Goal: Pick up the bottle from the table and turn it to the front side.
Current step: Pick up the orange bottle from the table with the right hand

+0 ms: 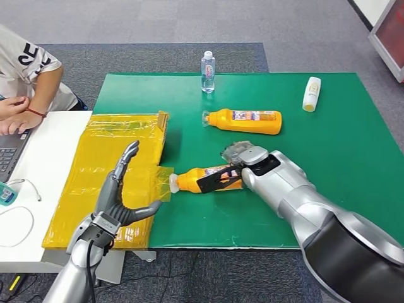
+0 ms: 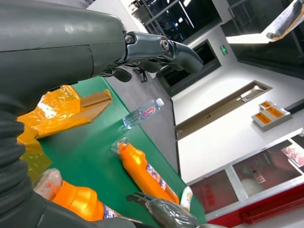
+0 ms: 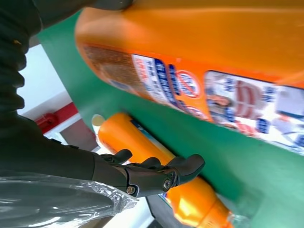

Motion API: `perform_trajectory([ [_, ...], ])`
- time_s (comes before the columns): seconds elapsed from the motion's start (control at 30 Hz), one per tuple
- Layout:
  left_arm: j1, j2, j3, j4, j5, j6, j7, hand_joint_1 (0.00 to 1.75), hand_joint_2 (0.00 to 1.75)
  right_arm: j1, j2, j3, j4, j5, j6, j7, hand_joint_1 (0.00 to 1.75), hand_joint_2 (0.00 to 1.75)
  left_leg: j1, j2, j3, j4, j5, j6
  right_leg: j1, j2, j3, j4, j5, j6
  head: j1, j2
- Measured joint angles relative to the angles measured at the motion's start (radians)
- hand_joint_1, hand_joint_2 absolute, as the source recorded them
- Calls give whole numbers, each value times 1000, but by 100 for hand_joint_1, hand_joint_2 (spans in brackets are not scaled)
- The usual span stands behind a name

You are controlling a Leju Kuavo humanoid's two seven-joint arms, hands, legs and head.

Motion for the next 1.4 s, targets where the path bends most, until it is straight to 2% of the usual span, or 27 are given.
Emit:
perform_trajectory([
  [0.43,-14,6,7,0,35,1,0,0,175,-2,2,-12,26,27,108,-4,0,175,0,0,0,0,0,0,0,0,0,0,0,0,0,0],
  [0.8,-30,17,7,0,59,9,0,0,175,6,6,-16,40,48,143,5,0,175,0,0,0,0,0,0,0,0,0,0,0,0,0,0],
  [1.27,-39,30,6,0,89,15,0,0,175,19,3,-66,48,16,92,-23,1,175,0,0,0,0,0,0,0,0,0,0,0,0,0,0],
  [1.3,-40,31,6,0,90,16,0,0,175,20,1,-71,48,10,82,-25,9,175,0,0,0,0,0,0,0,0,0,0,0,0,0,0],
  [1.4,-39,33,5,0,93,21,0,0,175,24,-14,-96,49,-17,39,-36,138,175,0,0,0,0,0,0,0,0,0,0,0,0,0,0],
])
